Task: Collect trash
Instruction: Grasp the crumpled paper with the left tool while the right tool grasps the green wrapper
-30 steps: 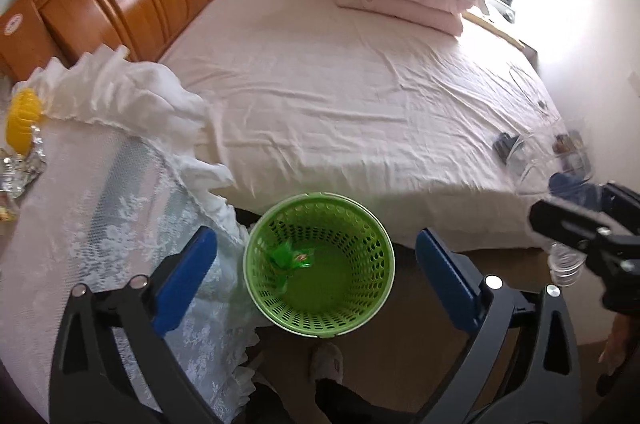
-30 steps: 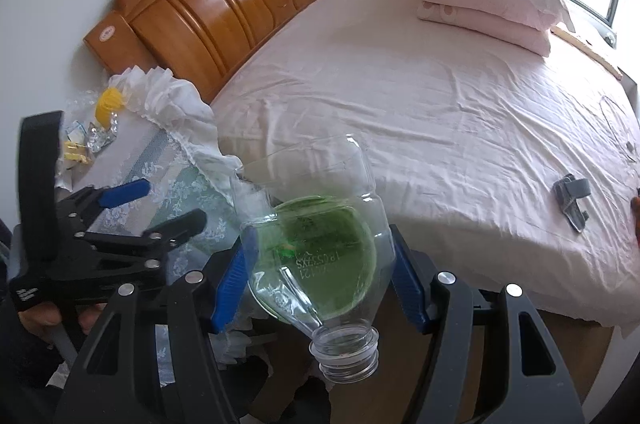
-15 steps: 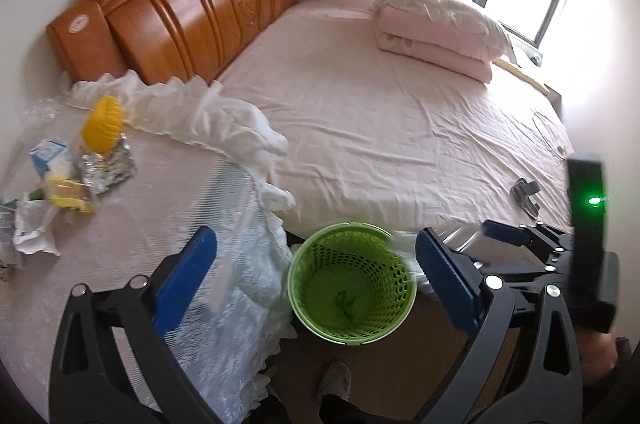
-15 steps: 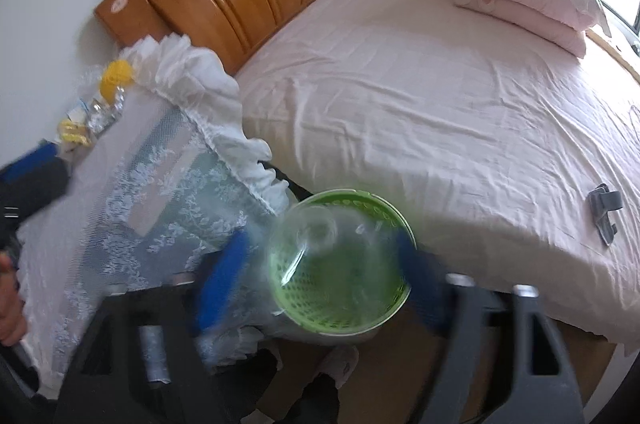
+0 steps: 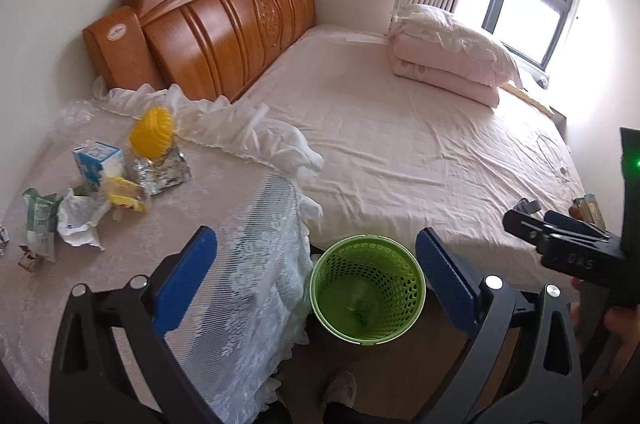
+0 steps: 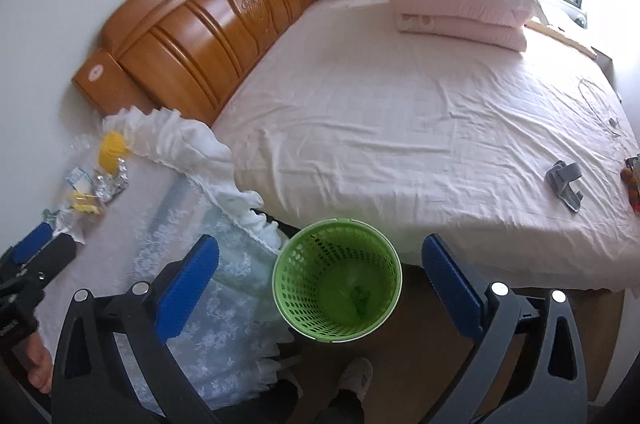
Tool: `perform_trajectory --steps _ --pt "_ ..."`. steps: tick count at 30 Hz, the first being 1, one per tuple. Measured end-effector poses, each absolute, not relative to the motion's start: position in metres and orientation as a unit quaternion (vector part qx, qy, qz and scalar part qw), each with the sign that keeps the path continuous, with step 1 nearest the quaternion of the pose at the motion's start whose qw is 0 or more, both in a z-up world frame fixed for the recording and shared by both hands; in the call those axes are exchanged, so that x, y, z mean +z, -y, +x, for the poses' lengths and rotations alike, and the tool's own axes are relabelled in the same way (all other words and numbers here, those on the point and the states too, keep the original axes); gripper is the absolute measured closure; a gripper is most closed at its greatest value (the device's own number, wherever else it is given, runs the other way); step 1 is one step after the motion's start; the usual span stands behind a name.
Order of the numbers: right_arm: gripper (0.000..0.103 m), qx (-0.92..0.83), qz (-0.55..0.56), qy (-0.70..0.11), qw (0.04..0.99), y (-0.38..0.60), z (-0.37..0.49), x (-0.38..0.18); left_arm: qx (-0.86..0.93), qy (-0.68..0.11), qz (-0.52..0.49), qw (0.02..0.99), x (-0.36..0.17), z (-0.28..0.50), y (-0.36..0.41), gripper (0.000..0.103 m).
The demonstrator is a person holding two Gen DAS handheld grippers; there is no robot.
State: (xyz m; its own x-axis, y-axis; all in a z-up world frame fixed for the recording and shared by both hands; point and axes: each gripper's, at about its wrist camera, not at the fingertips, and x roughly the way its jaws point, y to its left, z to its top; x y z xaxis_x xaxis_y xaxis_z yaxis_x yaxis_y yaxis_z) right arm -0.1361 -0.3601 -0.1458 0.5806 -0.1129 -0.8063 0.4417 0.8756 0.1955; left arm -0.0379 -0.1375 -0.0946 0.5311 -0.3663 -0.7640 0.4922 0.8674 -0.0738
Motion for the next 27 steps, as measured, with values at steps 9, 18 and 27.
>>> perform_trajectory --steps 9,18,27 --pt "0.002 -0.14 0.179 -0.419 0.879 0.333 -0.126 -0.131 -0.236 -0.414 0.057 0.878 -0.087 -0.033 0.114 0.008" --pt "0.002 -0.102 0.183 -0.419 0.884 0.303 -0.105 -0.124 -0.2 -0.409 0.039 0.889 -0.084 -0.024 0.078 0.008" --pt "0.002 -0.007 0.146 -0.425 0.893 0.226 -0.058 -0.111 -0.111 -0.402 0.001 0.909 -0.078 -0.012 0.0 0.008"
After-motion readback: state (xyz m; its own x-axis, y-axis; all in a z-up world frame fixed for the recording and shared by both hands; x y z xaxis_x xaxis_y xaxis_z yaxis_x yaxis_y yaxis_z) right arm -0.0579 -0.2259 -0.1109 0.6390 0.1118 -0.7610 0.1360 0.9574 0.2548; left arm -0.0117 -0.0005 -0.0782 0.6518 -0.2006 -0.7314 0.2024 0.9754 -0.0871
